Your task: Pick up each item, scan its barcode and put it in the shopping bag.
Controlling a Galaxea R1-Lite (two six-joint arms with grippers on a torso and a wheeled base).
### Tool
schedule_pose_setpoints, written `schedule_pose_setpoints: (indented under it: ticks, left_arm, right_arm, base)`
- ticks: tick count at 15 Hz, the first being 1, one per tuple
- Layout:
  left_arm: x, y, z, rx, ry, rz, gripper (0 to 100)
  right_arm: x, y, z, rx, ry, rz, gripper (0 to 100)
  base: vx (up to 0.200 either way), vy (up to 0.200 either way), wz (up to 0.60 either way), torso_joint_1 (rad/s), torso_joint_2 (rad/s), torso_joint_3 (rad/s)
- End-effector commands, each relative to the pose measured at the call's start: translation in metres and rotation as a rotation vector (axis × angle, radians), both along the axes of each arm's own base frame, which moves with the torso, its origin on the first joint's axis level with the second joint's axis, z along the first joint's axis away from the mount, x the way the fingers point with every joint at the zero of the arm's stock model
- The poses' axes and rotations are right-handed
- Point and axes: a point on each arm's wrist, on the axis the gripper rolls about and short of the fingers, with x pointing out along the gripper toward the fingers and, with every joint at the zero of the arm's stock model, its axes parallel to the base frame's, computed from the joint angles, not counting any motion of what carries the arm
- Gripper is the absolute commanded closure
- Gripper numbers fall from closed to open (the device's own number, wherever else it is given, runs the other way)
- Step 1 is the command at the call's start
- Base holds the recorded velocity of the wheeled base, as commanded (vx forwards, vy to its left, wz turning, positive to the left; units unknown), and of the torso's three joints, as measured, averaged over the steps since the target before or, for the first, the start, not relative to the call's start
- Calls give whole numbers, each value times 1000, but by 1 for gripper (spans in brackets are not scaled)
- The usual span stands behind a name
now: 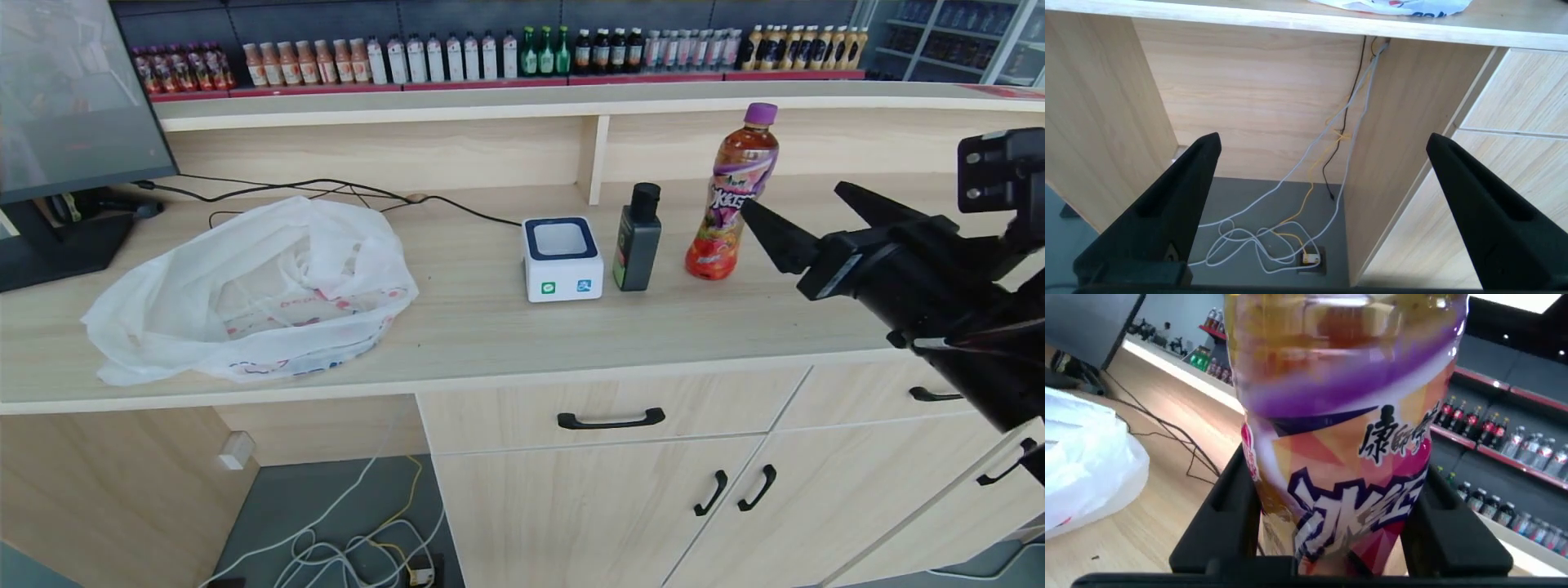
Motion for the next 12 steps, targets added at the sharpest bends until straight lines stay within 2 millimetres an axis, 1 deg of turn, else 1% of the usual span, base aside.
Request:
schedule_pose_setpoints:
  ticks: [1, 2, 3, 5, 7, 9, 11, 12]
  left_arm:
    - [0, 0, 0, 0, 0, 1, 0]
    - [0, 0, 0, 0, 0, 1, 0]
    - [0, 0, 0, 0, 0, 1, 0]
    - [0, 0, 0, 0, 0, 1, 0]
    - [0, 0, 0, 0, 0, 1, 0]
    - [0, 0, 0, 0, 0, 1, 0]
    - [0, 0, 0, 0, 0, 1, 0]
    - [0, 0, 0, 0, 0, 1, 0]
  right_arm:
    - [-11, 0, 9, 97, 30, -7, 100]
    - [-16, 2, 16, 219, 68, -9, 100]
    - [-23, 7, 21, 297, 107, 27, 100]
    - [-33, 18, 25, 377, 137, 122, 100]
    - [-37, 14, 30, 503, 157, 150, 100]
    - [-38, 9, 36, 554, 165, 157, 100]
    - [-36, -7, 42, 585, 149, 143, 100]
    - [-39, -14, 44, 591, 149, 136, 100]
  base:
    - [0, 0, 0, 0, 0, 0]
    - [0, 0, 0, 0, 0, 0]
    - [0, 0, 0, 0, 0, 0]
    - [0, 0, 0, 0, 0, 0]
    - [0, 0, 0, 0, 0, 0]
    - [0, 0, 0, 0, 0, 0]
    - [0, 0, 0, 0, 0, 0]
    - [0, 0, 0, 0, 0, 0]
